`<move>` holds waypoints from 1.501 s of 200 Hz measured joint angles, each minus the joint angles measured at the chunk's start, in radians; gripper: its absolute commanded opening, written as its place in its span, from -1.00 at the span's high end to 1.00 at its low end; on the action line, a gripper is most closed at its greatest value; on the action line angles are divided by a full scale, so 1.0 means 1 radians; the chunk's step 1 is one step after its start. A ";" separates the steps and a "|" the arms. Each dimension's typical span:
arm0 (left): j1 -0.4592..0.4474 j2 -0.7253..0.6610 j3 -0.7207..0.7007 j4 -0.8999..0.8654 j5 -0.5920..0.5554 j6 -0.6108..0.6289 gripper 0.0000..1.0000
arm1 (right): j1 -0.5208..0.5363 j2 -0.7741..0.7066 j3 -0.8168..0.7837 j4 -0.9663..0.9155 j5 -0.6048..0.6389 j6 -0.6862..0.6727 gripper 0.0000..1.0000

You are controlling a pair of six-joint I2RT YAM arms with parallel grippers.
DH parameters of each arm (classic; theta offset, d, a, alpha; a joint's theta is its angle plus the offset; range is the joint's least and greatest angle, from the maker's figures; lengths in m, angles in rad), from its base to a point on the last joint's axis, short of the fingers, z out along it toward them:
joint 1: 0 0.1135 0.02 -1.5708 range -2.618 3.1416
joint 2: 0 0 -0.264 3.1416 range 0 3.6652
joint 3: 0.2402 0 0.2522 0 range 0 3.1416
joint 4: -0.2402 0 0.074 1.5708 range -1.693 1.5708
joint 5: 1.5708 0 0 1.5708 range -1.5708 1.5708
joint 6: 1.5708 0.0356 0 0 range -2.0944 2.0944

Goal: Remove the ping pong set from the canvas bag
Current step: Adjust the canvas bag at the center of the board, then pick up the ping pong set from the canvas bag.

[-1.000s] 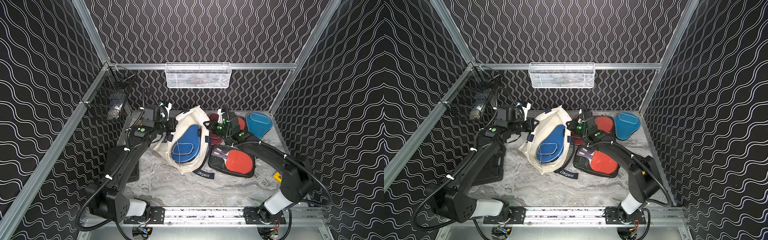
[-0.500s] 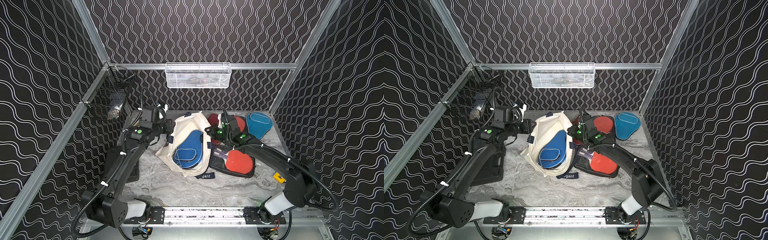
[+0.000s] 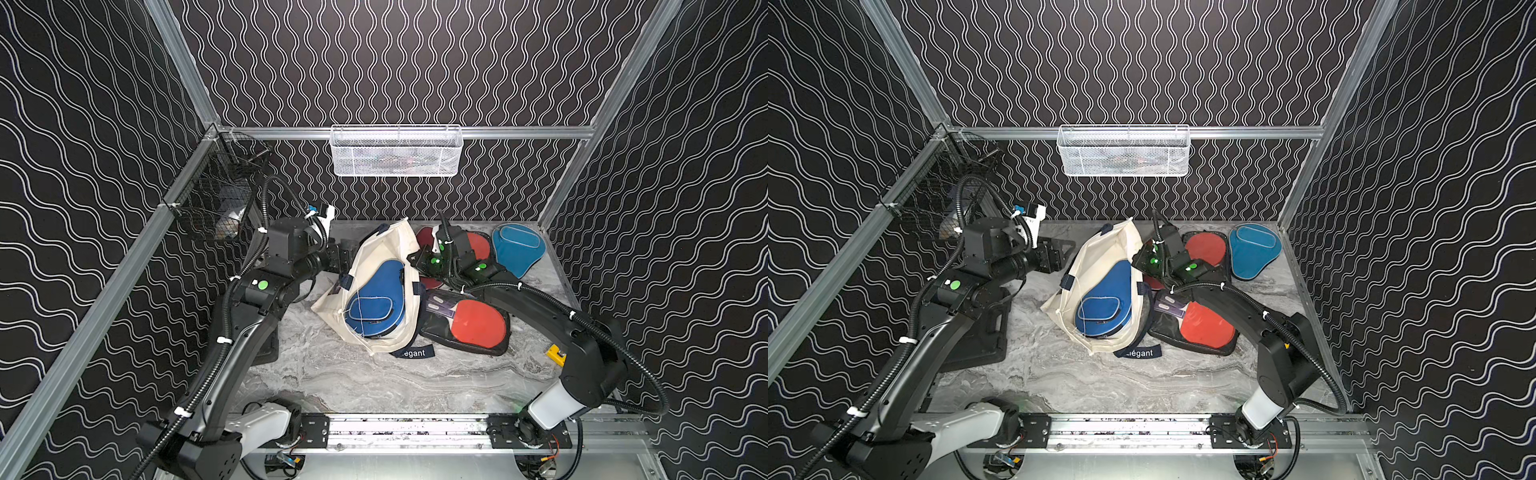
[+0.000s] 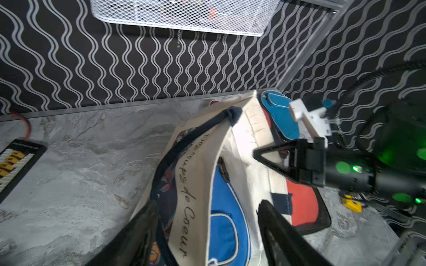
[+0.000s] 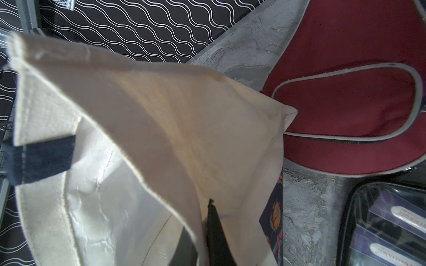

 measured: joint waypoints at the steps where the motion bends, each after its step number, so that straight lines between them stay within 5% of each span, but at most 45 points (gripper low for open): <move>1: -0.001 -0.001 0.000 0.000 0.001 0.000 -0.42 | 0.000 0.000 0.000 0.000 0.000 0.000 1.00; 158: -0.219 0.072 -0.119 -0.034 -0.034 0.082 -0.34 | -0.088 -0.024 -0.048 0.130 -0.226 0.270 1.00; 228: -0.269 0.107 -0.189 -0.031 -0.117 0.107 -0.43 | -0.093 -0.098 -0.139 0.196 -0.245 0.230 1.00; 300: -0.349 0.101 -0.294 0.047 -0.184 0.155 -0.49 | -0.098 -0.107 -0.326 0.463 -0.302 0.247 1.00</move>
